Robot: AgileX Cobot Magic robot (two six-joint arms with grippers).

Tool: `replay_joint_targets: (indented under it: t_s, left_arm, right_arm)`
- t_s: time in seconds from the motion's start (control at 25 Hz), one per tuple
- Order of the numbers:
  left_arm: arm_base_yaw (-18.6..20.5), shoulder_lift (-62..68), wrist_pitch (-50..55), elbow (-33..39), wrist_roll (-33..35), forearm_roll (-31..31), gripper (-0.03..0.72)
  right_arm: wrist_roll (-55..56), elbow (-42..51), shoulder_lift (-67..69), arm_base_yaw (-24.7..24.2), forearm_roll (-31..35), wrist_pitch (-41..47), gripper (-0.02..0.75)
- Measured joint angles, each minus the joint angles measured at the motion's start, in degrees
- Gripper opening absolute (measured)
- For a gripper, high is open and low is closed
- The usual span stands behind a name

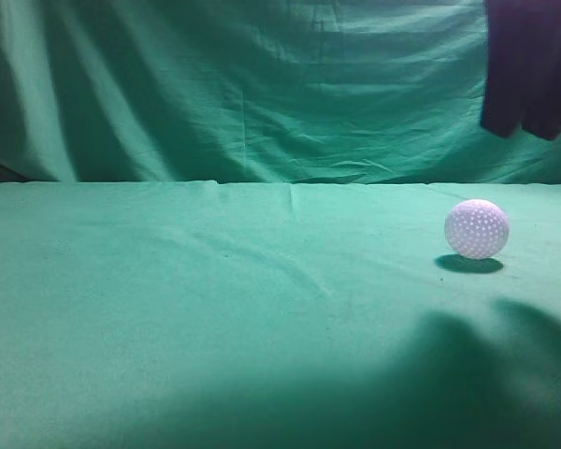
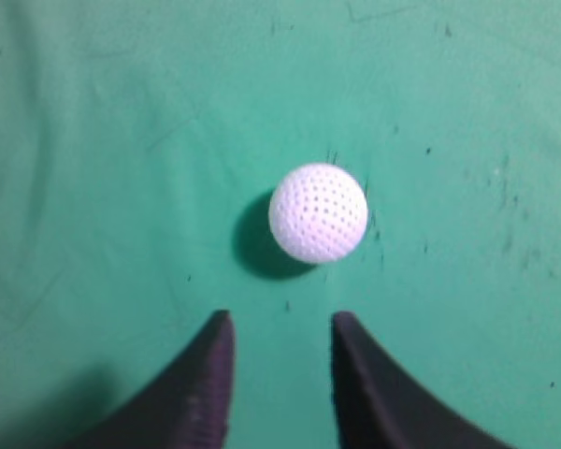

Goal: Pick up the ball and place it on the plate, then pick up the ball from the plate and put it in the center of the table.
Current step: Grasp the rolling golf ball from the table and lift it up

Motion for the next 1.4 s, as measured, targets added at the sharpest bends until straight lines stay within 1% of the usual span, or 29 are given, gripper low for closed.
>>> replay_joint_targets:
  t_s: [0.04,0.12,0.24,0.28,0.32,0.44,0.48,0.52,0.8,0.96,1.0,1.04,1.16,1.2,1.24,1.28,1.4]
  left_arm:
    - [0.0,0.0,-0.1,0.0,-0.1,0.1,0.0]
    - [0.0,0.0,-0.2,0.0,-0.3,0.7,0.0]
    - [0.0,0.0,-0.2,0.0,-0.4,1.0,0.0]
    - [0.0,0.0,-0.2,0.0,-0.4,1.0,0.0]
    - [0.0,0.0,-0.2,0.0,-0.4,1.0,0.0]
    - [0.0,0.0,-0.2,0.0,-0.5,1.0,0.0]
    - [0.0,0.0,-0.2,0.0,-0.5,1.1,0.0]
    - [0.0,0.0,-0.2,0.0,-0.5,1.1,0.0]
    - [0.0,0.0,-0.2,0.2,-0.8,1.1,0.0]
    - [0.0,0.0,-0.6,1.5,-0.8,1.1,0.0]
    - [0.0,0.0,-0.6,1.8,-0.8,1.1,0.0]
    - [0.0,0.0,-0.9,2.1,-0.8,1.1,0.0]
    - [0.0,0.0,-1.4,2.1,-1.1,1.1,0.0]
    - [0.0,0.0,-1.5,2.1,-1.2,1.1,0.0]
    - [0.0,-0.1,-1.5,2.1,-1.3,1.1,0.0]
    - [0.0,-0.2,-1.5,2.1,-1.4,1.1,0.0]
    - [0.0,-0.3,-1.5,2.1,-1.6,1.1,0.0]
  right_arm:
    - [0.7,-0.8,1.0,0.0,-0.4,0.0,0.321]
    - [2.3,-1.8,2.4,0.0,-1.9,0.0,0.442]
    - [7.3,-2.9,4.1,0.0,-4.6,-0.1,0.586]
    - [9.1,-3.3,4.7,0.0,-5.3,-0.1,0.607]
    - [10.3,-3.6,5.4,0.0,-5.7,0.2,0.594]
    - [11.6,-5.2,7.7,0.0,-6.0,1.8,0.594]
    - [11.7,-5.9,8.7,0.0,-6.0,2.3,0.636]
    - [11.8,-6.5,9.6,0.0,-6.0,2.6,0.619]
    - [12.0,-11.1,17.2,0.0,-6.0,3.0,0.619]
    - [12.2,-12.6,20.6,0.0,-6.0,3.2,0.619]
    - [12.2,-12.7,21.1,0.0,-6.0,3.2,0.572]
    - [12.2,-12.8,21.6,0.0,-6.0,3.2,0.559]
    - [12.2,-12.8,22.1,0.0,-6.0,3.3,0.566]
    - [12.2,-12.8,22.2,0.0,-6.0,3.4,0.505]
    - [12.2,-12.8,22.2,0.0,-6.0,3.4,0.508]
    - [12.2,-12.8,22.2,0.0,-6.0,3.4,0.449]
    - [12.2,-13.1,22.2,0.0,-6.0,3.5,0.332]
